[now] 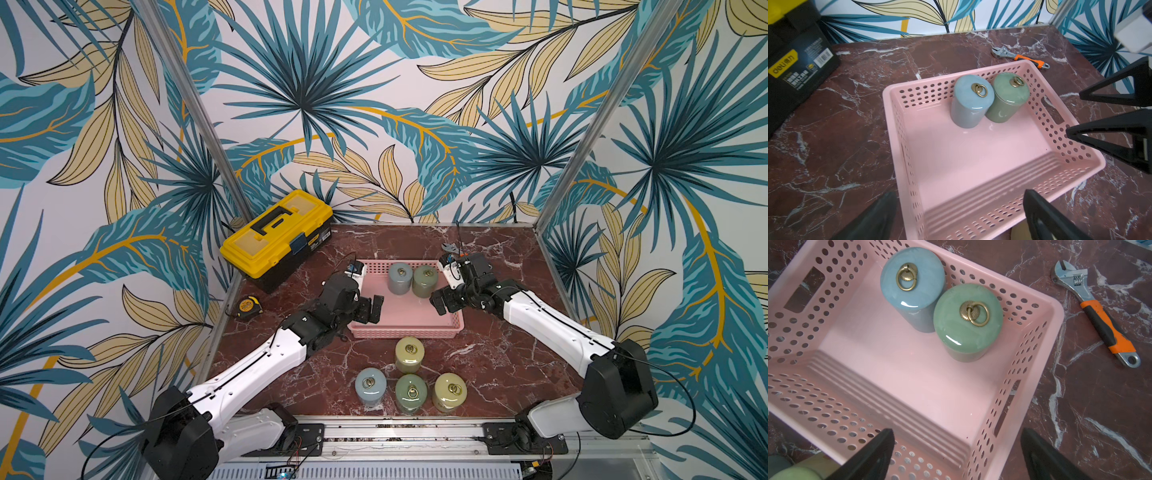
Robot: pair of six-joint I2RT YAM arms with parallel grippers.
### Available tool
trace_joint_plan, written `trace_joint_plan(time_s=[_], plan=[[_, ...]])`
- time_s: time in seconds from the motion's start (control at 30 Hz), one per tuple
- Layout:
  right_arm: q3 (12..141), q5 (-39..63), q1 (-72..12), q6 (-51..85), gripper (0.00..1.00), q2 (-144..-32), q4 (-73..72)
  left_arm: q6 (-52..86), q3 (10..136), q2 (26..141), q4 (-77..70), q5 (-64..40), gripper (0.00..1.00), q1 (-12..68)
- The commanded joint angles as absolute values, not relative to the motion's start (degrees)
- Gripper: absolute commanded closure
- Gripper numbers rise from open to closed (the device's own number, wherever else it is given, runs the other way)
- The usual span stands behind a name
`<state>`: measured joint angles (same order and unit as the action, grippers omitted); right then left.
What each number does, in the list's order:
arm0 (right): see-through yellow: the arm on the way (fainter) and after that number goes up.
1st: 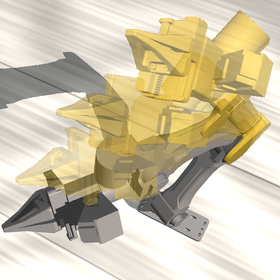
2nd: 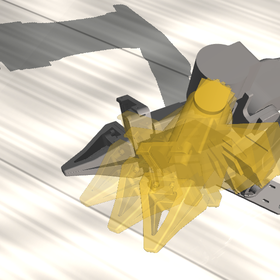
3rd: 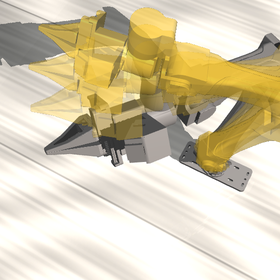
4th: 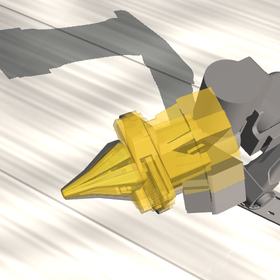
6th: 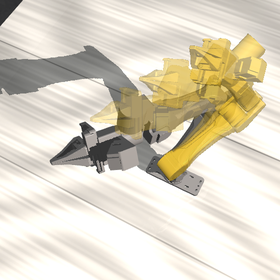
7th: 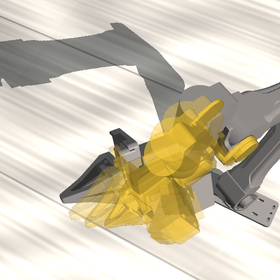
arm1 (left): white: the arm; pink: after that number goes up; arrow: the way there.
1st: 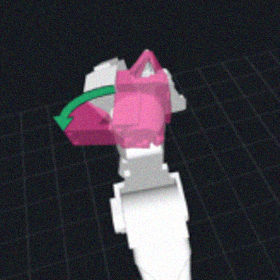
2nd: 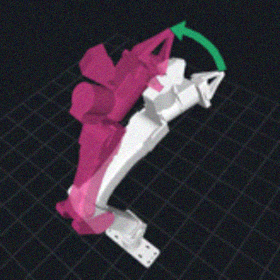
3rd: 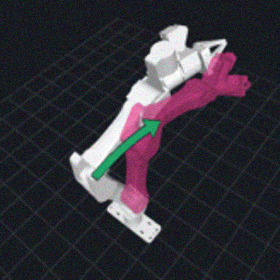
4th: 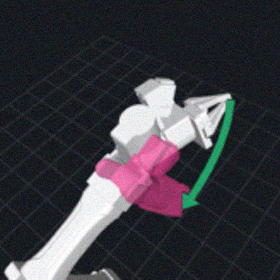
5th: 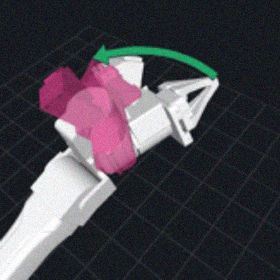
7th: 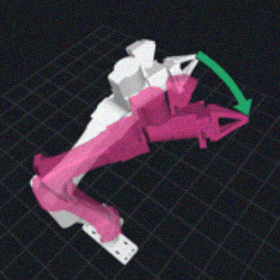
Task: Take the tea canister out of the basket
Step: Pick up the tea canister from the basket.
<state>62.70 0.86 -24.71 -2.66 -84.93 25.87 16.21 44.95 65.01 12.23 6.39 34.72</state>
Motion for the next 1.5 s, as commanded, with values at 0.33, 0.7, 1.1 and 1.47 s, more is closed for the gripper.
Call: trace_joint_plan(time_s=[0.33, 0.7, 1.1, 1.47], plan=[[71.81, 1.67, -23.00, -6.67, 0.01, -95.58, 26.91, 9.45, 27.72, 57.78, -13.61, 9.84, 0.00, 33.00], [77.83, 2.89, -22.63, -7.45, 0.01, -103.09, 26.98, 8.90, 24.50, 53.46, -15.29, 13.18, 0.00, 33.04], [83.66, 4.15, -22.67, -7.29, 0.01, -110.12, 26.98, 8.22, 24.33, 54.66, -15.64, 14.61, 0.00, 32.98], [86.06, 4.52, -22.65, -7.03, 0.01, -113.79, 27.20, 8.00, 24.70, 56.23, -15.64, 14.68, 0.00, 32.91]])
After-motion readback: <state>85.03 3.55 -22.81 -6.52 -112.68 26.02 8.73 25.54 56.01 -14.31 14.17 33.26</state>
